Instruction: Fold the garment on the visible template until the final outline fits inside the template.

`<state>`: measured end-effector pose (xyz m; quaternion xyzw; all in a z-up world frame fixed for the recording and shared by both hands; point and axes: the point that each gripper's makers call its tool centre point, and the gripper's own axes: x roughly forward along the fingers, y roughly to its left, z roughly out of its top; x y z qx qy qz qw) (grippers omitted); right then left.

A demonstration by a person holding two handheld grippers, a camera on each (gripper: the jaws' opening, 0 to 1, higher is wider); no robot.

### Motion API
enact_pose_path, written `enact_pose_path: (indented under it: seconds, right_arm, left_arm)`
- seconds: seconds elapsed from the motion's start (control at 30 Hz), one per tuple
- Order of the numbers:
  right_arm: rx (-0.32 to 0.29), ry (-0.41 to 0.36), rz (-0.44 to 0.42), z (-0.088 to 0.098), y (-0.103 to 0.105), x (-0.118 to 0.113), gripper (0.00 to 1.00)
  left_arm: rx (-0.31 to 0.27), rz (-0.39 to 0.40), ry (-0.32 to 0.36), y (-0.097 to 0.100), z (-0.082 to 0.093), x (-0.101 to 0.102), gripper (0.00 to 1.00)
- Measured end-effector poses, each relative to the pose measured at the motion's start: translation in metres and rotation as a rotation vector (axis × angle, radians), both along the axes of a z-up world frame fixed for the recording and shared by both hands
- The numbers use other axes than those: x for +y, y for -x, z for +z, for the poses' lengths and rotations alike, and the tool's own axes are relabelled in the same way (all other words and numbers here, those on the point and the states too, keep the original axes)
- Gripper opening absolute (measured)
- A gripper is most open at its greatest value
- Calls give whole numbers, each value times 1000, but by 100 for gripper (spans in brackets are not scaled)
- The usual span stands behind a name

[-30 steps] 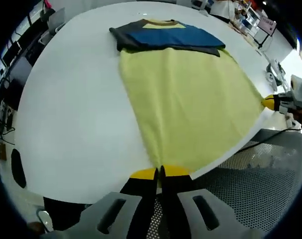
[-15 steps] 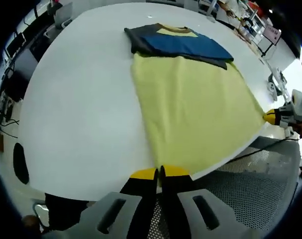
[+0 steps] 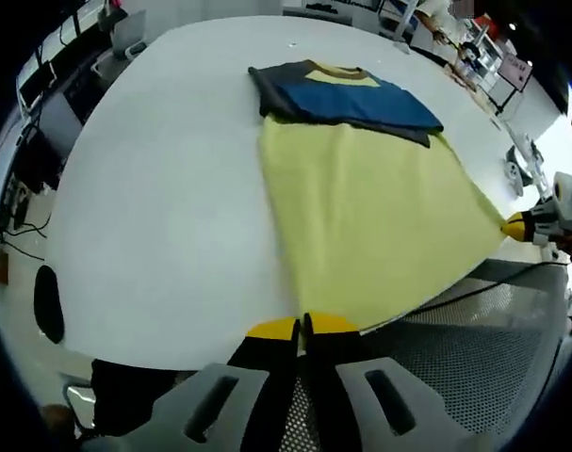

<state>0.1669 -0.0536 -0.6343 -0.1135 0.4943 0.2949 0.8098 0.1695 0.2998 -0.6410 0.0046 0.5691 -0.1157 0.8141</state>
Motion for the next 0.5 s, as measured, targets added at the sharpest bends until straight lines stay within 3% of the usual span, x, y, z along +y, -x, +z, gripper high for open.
enact_pose_path:
  seconds: [0.27, 0.5]
  right_arm:
    - [-22, -27, -19, 19, -3, 2, 0]
    - [-61, -63, -70, 30, -14, 0, 0]
  left_arm:
    - [-20, 3, 2, -4, 18, 1, 7]
    - [-48, 73, 59, -14, 32, 5, 7]
